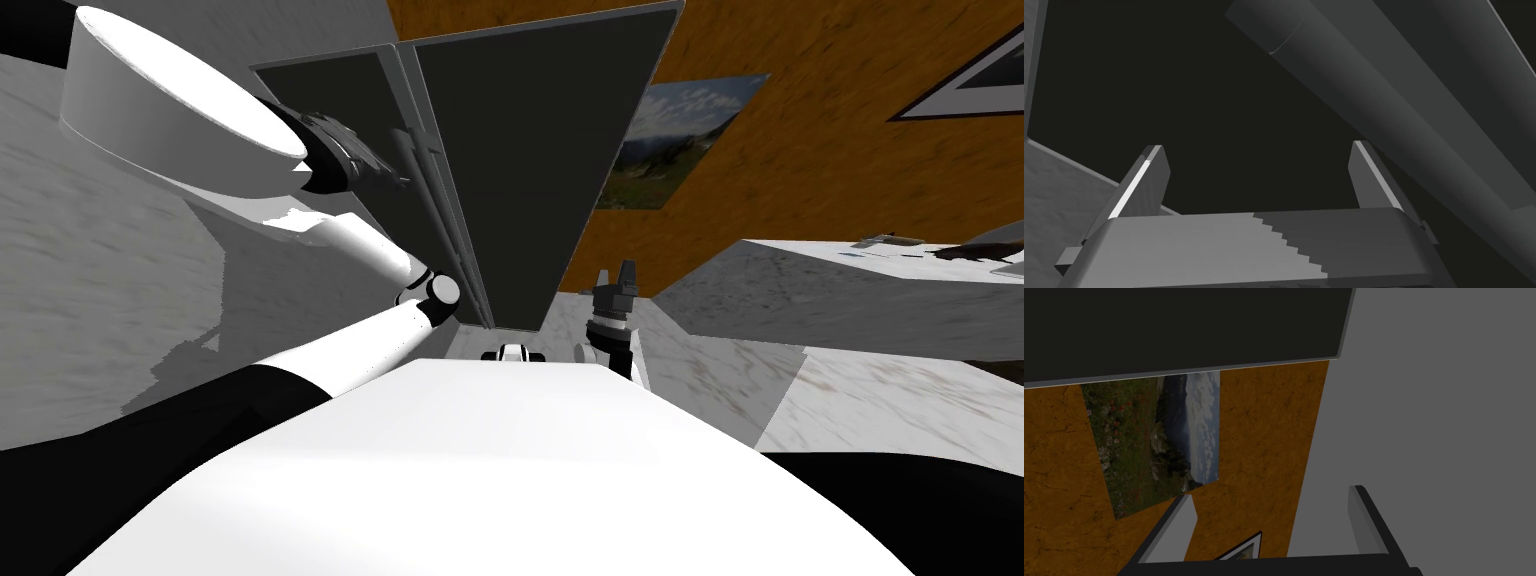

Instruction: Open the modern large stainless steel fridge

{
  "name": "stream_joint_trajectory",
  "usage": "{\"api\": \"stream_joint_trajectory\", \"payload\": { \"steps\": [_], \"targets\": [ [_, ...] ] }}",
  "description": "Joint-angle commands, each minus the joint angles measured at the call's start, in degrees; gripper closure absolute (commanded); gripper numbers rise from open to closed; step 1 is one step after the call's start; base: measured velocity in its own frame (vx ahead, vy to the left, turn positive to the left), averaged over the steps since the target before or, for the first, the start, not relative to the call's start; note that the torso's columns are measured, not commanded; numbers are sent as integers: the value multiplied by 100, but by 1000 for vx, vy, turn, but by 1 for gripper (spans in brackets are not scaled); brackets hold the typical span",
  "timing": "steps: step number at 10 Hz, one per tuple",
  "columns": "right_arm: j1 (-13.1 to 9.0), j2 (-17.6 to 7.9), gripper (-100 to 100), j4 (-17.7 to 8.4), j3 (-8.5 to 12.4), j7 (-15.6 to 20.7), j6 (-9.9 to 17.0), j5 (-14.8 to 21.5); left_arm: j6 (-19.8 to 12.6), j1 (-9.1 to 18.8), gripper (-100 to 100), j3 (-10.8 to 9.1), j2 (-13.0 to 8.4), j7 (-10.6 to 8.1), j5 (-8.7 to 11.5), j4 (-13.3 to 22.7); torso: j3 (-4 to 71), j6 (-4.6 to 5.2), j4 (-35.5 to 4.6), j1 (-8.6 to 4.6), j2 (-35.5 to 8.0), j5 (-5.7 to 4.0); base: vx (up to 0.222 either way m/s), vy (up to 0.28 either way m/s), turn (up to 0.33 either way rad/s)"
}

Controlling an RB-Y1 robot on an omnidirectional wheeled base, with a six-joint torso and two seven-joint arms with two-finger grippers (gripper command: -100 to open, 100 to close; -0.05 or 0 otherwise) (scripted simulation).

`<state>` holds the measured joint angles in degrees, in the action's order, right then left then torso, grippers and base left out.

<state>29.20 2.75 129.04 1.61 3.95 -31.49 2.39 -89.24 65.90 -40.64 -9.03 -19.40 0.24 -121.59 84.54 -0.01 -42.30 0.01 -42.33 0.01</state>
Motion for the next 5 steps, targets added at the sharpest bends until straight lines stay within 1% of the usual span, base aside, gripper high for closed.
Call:
{"api": "stream_joint_trajectory", "payload": {
  "steps": [1,2,3,4,5],
  "targets": [
    [0,0,0,0,0,0,0,0,-329,268,-100,1,46,-93,-14,89,2,1,0,-1,3,-1,30,-6,10],
    [0,0,0,0,0,0,0,0,-547,462,-100,-17,75,-153,6,141,8,11,2,-10,9,-7,33,-5,-10],
    [0,0,0,0,0,0,0,0,-697,638,-100,-30,103,-208,24,189,13,14,3,-21,16,-12,53,-7,-29],
    [0,0,0,0,0,0,0,0,-777,638,-100,-30,103,-208,24,189,21,18,6,-28,27,-16,41,-4,-14],
    [0,0,0,0,0,0,0,0,-965,793,-100,-39,130,-257,41,233,25,23,10,-31,31,-18,37,-3,-16]
  ]
}}
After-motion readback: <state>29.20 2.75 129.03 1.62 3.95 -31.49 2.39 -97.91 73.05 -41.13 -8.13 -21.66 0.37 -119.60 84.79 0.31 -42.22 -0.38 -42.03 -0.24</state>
